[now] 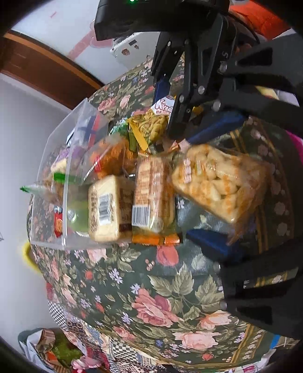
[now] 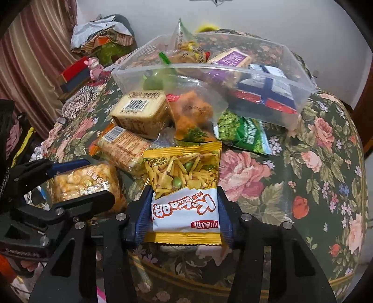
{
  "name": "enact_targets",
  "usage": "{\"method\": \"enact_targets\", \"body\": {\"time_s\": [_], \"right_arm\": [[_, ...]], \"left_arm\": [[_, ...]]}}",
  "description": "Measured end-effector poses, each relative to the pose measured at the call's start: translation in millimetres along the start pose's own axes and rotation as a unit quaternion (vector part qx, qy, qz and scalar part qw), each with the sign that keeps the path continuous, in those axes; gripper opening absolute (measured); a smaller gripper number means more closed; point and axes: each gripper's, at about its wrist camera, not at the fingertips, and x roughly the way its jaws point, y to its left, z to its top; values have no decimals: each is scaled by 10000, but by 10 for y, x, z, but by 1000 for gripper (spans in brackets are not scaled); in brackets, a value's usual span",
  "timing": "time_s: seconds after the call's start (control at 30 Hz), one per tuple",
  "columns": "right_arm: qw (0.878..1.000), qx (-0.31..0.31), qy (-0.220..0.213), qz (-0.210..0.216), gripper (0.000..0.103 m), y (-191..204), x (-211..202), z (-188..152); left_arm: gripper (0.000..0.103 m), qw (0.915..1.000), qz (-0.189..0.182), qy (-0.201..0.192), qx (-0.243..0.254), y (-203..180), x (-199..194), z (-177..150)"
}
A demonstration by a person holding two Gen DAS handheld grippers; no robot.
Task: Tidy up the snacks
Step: 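Grasp the bagged bread rolls with the left tool while the right tool grasps the yellow chip bag, then carry both bags over the clear box and open both tools inside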
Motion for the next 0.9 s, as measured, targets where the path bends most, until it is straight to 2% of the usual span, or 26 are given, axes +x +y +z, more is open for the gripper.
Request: {"method": "enact_targets", "body": {"time_s": [0.07, 0.13, 0.23, 0.5, 0.9], "right_arm": [[10000, 45, -59, 8, 47, -36, -60, -6], [9999, 67, -136, 2, 47, -62, -133, -11], [9997, 104, -236, -15, 47, -126, -222, -11], [9986, 207, -488, -40, 47, -168, -401, 31], [9935, 275, -1075, -238, 47, -291, -699, 342]], "left_arm": [[52, 9999, -132, 15, 36, -31, -5, 5], [48, 9999, -81, -2, 97, -77, -23, 9], [48, 9997, 79, -69, 231, -152, -62, 11], [48, 9989, 140, -372, 240, -195, -313, 75], [48, 9927, 294, -1152, 193, -180, -733, 559]]}}
